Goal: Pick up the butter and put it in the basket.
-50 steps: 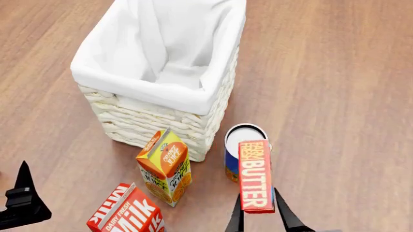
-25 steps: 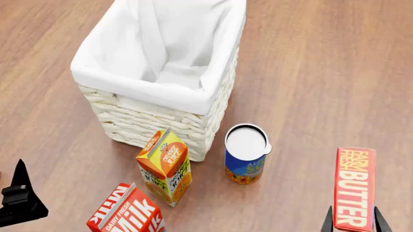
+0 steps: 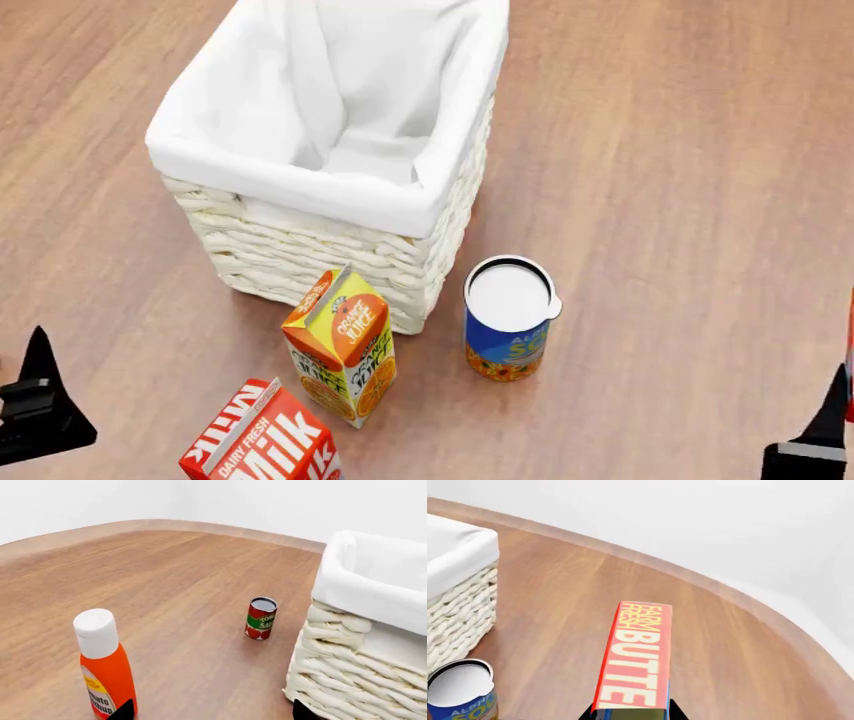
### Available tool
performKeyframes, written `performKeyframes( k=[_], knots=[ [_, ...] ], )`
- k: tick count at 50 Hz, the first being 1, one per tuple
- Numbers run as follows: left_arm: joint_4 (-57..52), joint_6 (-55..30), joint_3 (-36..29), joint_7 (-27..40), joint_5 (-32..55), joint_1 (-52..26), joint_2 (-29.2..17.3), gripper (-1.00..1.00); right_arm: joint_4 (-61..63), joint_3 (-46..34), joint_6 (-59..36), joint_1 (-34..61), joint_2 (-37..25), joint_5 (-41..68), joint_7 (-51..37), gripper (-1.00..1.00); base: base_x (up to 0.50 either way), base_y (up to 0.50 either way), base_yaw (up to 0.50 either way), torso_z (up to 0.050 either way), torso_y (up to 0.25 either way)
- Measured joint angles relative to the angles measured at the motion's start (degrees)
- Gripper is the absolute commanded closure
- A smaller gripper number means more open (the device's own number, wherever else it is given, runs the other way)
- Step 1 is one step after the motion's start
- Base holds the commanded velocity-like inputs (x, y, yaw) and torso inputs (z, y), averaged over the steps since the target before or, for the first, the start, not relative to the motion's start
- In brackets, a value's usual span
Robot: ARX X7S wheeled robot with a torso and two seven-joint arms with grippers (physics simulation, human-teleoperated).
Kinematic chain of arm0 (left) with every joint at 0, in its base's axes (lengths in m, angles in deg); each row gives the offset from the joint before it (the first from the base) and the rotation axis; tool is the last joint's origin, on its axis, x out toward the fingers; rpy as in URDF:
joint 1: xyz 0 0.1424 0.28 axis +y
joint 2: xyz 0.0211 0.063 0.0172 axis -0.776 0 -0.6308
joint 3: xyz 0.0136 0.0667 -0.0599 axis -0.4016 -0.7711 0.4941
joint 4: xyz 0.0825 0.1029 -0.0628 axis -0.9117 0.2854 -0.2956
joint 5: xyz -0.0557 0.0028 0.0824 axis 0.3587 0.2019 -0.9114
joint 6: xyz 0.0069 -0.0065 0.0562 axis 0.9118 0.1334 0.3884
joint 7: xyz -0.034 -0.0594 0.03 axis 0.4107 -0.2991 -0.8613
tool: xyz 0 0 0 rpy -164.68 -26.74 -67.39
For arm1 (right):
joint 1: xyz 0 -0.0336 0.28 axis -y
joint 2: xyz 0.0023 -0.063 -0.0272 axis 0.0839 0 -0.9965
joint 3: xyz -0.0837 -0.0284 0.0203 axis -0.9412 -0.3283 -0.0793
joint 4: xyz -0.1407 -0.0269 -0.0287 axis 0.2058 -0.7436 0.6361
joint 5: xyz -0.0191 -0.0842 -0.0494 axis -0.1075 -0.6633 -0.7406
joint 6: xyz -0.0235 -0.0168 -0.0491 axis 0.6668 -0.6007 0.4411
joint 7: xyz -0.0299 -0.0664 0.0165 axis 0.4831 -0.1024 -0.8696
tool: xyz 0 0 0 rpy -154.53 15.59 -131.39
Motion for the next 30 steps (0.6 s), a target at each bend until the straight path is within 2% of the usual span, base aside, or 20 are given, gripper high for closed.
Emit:
performKeyframes(
  k=[9,30],
  knots=[
    [-0.19,-0.09,0.12,0.26,0.38,0.00,-0.11,-1.00,-4.36,2.89,-6.89,8.31,1.27,9.59,4.76,1.00,0.00,0.00,0.00,0.000,0.001],
    [-0.82,-0.13,0.33,0.75,1.14,0.30,-0.44,-1.00,-23.31,-4.43,-38.72,54.12,18.20,24.23,8.13,1.00,0.00,0.00,0.00,0.000,0.001]
  ],
)
